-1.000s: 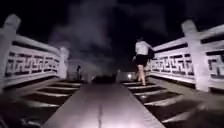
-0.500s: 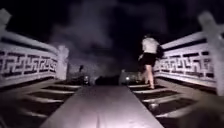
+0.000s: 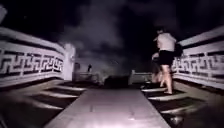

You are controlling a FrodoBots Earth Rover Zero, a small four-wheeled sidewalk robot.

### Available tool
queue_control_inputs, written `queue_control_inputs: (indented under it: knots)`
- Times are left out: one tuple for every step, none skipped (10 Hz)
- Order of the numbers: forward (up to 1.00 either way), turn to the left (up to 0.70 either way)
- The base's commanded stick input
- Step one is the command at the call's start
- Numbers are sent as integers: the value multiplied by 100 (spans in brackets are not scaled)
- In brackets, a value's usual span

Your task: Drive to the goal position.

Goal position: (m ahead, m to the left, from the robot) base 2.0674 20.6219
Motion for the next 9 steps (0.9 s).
queue_control_inputs:
  knots:
    - [70, 0]
    - [70, 0]
    - [70, 0]
    - [70, 0]
    - [70, 0]
    - [70, 0]
    - [64, 0]
    - [47, 0]
    - [45, 0]
